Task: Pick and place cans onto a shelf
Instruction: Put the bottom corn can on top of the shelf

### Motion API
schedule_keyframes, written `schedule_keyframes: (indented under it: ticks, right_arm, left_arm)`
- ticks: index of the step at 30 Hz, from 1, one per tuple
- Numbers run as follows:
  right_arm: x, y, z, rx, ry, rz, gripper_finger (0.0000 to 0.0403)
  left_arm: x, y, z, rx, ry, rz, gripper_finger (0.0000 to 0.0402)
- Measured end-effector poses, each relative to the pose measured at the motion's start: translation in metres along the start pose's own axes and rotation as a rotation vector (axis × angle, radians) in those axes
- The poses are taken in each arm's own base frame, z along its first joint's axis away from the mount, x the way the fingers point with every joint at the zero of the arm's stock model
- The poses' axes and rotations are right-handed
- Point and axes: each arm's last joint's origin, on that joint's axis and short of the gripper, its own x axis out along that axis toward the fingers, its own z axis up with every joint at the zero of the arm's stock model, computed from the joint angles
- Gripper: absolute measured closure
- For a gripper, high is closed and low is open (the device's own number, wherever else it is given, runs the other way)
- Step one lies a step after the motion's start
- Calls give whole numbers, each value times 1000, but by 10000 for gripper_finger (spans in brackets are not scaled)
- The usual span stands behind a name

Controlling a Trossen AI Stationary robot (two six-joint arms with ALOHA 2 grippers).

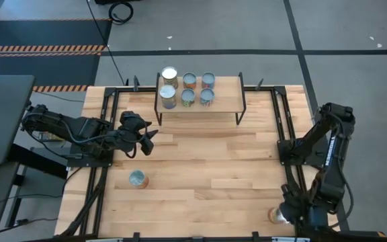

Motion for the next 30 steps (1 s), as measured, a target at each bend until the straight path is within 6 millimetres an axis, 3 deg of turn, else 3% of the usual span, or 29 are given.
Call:
schedule_keyframes:
  ticks: [10,16,21,30]
  right_arm:
    - [-14,13,-7,-105,-67,2,105]
    - [-2,5,2,-145,-13,-82,70]
    - [14,2,20,50,107,-57,40]
    - [30,4,19,141,174,-136,42]
  left_arm:
    - [0,0,0,0,0,0,198]
    - [0,0,0,0,0,0,198]
    - [0,0,0,0,0,0,198]
    - [0,0,0,0,0,0,198]
